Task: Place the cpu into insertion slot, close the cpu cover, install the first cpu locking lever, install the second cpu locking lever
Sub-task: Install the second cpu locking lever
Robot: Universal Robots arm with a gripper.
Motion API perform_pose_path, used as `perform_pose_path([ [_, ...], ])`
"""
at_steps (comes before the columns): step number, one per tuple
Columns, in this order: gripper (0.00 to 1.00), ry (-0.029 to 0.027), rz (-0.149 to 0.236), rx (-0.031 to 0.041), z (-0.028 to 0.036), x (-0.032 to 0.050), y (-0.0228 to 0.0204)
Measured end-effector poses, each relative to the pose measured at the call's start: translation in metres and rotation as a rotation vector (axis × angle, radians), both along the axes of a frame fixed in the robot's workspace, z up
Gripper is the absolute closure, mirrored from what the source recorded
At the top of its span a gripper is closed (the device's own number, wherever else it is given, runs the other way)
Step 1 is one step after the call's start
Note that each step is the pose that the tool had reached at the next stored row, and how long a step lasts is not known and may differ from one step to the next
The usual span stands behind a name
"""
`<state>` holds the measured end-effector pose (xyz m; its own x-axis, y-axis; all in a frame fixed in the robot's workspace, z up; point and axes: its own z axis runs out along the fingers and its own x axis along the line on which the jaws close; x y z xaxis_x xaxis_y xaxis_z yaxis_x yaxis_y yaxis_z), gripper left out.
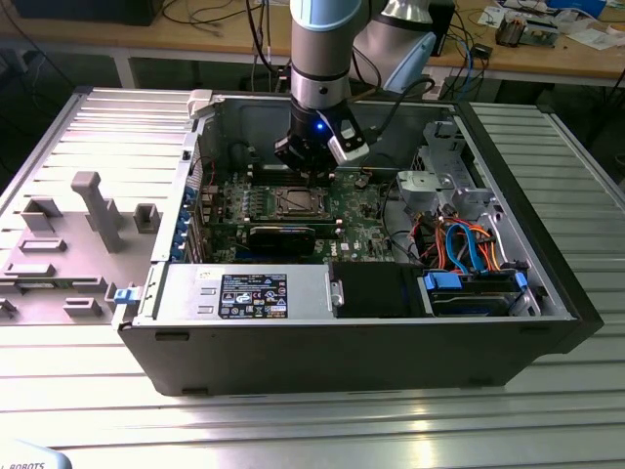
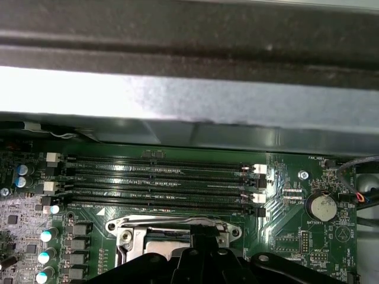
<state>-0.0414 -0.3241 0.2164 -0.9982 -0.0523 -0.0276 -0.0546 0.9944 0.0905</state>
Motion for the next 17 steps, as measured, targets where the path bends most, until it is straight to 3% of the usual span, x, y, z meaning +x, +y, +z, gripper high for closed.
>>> perform_pose_path([
  [17,0.89,-0.0002,0.000,0.0002,0.0023,0.0000,-0.0004],
])
